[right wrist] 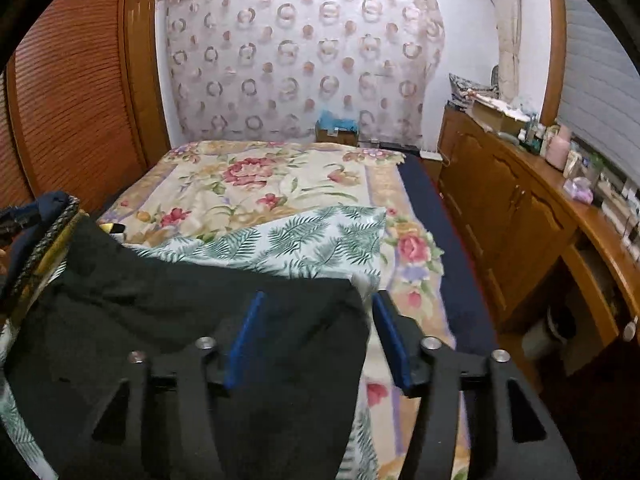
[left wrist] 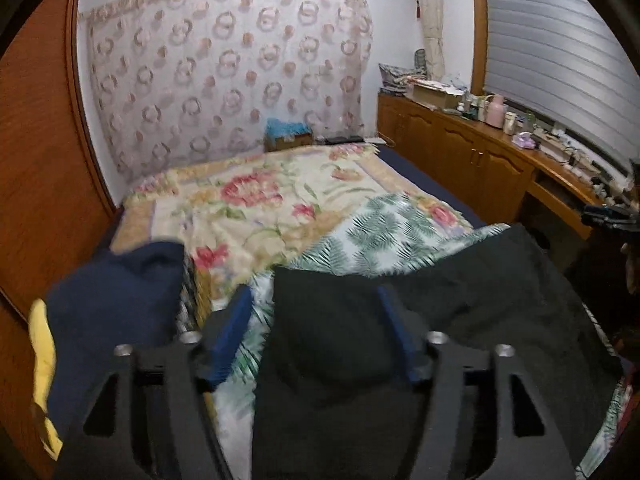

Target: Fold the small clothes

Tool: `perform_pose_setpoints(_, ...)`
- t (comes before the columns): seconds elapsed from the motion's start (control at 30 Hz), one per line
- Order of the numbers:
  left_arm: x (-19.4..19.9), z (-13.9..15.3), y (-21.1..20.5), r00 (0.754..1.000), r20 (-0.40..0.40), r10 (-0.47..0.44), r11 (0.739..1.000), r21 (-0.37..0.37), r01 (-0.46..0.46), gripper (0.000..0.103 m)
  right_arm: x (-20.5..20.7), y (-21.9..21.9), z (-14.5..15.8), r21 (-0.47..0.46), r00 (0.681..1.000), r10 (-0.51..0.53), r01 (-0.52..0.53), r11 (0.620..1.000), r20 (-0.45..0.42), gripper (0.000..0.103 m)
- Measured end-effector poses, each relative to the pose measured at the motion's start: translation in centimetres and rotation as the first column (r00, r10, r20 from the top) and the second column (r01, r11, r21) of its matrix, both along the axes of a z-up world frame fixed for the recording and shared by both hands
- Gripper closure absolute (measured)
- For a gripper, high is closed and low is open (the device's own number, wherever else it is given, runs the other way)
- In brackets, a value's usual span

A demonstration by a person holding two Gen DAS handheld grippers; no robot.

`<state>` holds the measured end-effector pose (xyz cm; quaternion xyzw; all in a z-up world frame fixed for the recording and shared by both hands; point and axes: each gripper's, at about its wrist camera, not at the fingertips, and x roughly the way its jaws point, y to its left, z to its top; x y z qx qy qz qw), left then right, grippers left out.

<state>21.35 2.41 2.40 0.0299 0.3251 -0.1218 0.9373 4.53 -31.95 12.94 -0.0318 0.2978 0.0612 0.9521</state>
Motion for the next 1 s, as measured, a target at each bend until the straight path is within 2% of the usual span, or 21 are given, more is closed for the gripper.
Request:
perform_pose_setpoints(0.13, -1.9, -1.6, -0.2, 0.999, -0.04, -0.007, 1.0, -0.01, 0.007, 0.031, -2.0, -0.5, -3.2, 0.031, 0.998, 0.026, -0.024, 0.999, -0.056, 0.044)
perform_pose_setpoints(0.3, -3.3, -3.2, -0.5, 0.997, -0.07, -0.009, 1.0, -0.008, 0.008, 0.031, -2.8, 0.2, -6.3, 0.02, 0.984, 0.069, -0.067, 0.998, -0.162, 0.044)
perform_pose_setpoints(0.43, -4.2, -4.3, -0.9, 0.995, -0.104, -0.006, 1.0, 0.019, 0.008, 0.031, -2.3, -0.5, -7.2, 0.031, 0.977, 0.049, -0.044, 0.999, -0.205, 0.044)
perform_pose_setpoints(0.6, -4.4, -5.9, -0.9, 0.989, -0.148, 0.013, 0.999, 0.05, -0.005, 0.031, -3.0, -1.2, -6.4, 0.033, 0.977, 0.046, -0.04, 0.999, -0.206, 0.044)
perform_pose_setpoints(0.63, -4.3, -6.3, -0.9, 0.987, -0.157, 0.022, 0.998, 0.06, -0.013, 0.031, -3.0, -1.1, -6.4, 0.027, 0.978, 0.046, -0.041, 0.999, -0.205, 0.046)
perform_pose_setpoints(0.67, -4.2, -6.6, -0.5, 0.986, -0.163, 0.027, 0.998, 0.063, -0.017, 0.031, -3.1, -1.1, -6.4, 0.025, 0.978, 0.051, -0.047, 0.999, -0.203, 0.059)
perform_pose_setpoints(0.7, -4.1, -6.9, -0.4, 0.985, -0.172, 0.034, 0.998, 0.063, -0.024, 0.031, -3.5, -1.2, -5.9, 0.025, 0.977, 0.066, -0.063, 0.998, -0.202, 0.075)
perform_pose_setpoints(0.8, -4.1, -7.4, 0.1, 0.983, -0.178, 0.041, 0.998, 0.056, -0.031, 0.031, -4.0, -1.0, -5.7, 0.02, 0.977, 0.106, -0.105, 0.994, -0.187, 0.095)
perform_pose_setpoints(1.0, -4.1, -7.8, 0.2, 0.981, -0.191, 0.044, 0.996, 0.086, -0.028, 0.031, -8.2, -1.8, -2.2, 0.032, 0.991, 0.121, -0.119, 0.992, -0.065, 0.096)
